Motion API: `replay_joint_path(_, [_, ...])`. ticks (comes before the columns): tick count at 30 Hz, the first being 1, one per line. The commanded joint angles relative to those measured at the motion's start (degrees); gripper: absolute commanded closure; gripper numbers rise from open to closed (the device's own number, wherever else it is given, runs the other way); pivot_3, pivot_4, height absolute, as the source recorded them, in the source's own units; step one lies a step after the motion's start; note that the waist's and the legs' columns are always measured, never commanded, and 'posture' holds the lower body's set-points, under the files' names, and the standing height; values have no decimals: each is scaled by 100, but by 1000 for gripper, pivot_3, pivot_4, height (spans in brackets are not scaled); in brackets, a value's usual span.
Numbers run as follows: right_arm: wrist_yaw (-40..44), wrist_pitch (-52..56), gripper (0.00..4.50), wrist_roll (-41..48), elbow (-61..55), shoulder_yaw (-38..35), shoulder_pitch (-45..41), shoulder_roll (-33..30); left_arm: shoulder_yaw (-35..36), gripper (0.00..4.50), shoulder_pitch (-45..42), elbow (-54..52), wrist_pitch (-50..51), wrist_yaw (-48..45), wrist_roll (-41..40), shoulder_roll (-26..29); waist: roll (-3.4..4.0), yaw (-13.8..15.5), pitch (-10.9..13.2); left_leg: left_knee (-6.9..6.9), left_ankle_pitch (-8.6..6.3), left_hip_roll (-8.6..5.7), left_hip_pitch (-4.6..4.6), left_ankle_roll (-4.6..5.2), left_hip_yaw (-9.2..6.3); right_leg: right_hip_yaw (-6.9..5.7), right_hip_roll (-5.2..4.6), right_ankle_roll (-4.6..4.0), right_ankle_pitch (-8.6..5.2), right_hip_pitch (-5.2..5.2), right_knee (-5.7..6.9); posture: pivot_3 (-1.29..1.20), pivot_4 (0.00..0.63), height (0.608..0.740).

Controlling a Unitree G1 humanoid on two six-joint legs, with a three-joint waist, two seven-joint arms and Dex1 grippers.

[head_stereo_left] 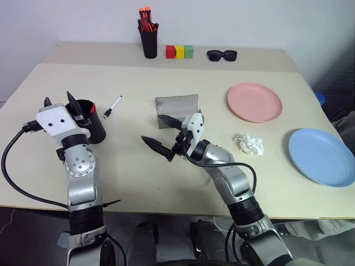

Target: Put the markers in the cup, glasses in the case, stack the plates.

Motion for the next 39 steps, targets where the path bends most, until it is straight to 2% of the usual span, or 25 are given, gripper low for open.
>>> replay_joint_path(1, [35,-29,0,130,-93,-76,-118,66,-13,1904,-240,-295,-75,-79,-144,29,0,0,0,0,0,0,0,0,0,0,0,0,0,0,0,0,150,732])
replay_joint_path(5, [42,3,0,146,-92,-98,-122,63,-370,1904,-732,-653,417,-544,-429,125,-3,23,-1,2,0,-1,-3,0,-1,-4,0,0,0,0,-1,0,150,732])
replay_joint_path(8, [53,32,0,167,-91,-101,-127,63,-853,1904,-1262,-728,1428,-1084,-580,273,-4,30,-2,2,0,-2,-4,0,-2,-4,0,0,0,2,-4,0,150,732])
replay_joint_path(11, [60,45,0,178,-63,-106,-153,72,-1093,1904,-1698,-493,2439,-1223,-569,340,-3,-16,-2,0,0,-4,-2,0,-3,-6,0,0,0,3,-4,0,150,732])
replay_joint_path(14, [55,39,0,176,-26,-102,-182,92,-1205,1092,-2187,80,3450,-1098,-405,339,-3,-38,-2,-3,0,-2,1,0,-11,-7,7,0,0,0,0,0,150,732])
replay_joint_path(16, [37,7,0,163,12,-96,-204,128,-1065,177,-2553,686,3933,-766,-294,298,-4,-59,-2,-5,0,-2,2,0,-13,-7,9,0,0,0,0,0,150,732])
replay_joint_path(18, [-4,-59,0,131,54,-90,-220,178,-967,78,-2991,1490,4259,-250,-36,312,-4,-73,-1,-5,0,-2,1,0,-15,-8,8,0,0,-1,-1,0,150,732])
replay_joint_path(20, [-69,-121,0,103,82,-94,-224,225,-841,78,-3396,2257,4577,-107,-64,335,-6,-82,0,-4,0,-2,-3,0,-18,-12,7,0,0,-2,-1,0,150,732])
replay_joint_path(26, [-210,-292,0,21,137,-119,-240,271,-258,78,-4175,3916,4486,488,-267,227,-6,-101,0,-7,1,-2,-13,-1,-20,-18,3,1,0,-8,-6,0,150,732])
replay_joint_path(30, [-207,-320,0,15,136,-131,-238,251,-27,78,-4402,4622,4365,943,-295,261,-6,-104,0,-7,2,-2,-17,-2,-22,-21,2,1,0,-11,-4,0,150,732])
replay_joint_path(39, [-187,-346,0,13,159,-149,-245,232,250,78,-4499,5255,4073,1198,-485,373,-6,-120,0,-8,5,-2,-20,-8,-24,-27,1,1,0,-12,-4,0,150,732])
